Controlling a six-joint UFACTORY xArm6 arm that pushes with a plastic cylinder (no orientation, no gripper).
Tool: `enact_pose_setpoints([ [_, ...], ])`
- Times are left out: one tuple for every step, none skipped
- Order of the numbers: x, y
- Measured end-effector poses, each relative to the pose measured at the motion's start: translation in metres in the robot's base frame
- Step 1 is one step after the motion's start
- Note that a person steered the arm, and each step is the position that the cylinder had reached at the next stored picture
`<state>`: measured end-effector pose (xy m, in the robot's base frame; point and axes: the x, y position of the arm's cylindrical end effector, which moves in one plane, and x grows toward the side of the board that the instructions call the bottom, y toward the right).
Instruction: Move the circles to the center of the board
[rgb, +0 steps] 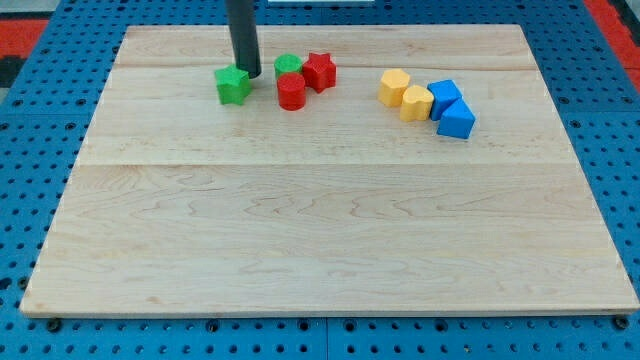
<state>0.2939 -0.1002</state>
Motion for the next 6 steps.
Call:
enact_pose_setpoints([
  [-0.022, 0.002],
  [-0.067, 0.045],
  [-0.017, 0.049],
  [0.030, 0.044],
  [0.037, 0.049],
  [0.023, 0.068],
])
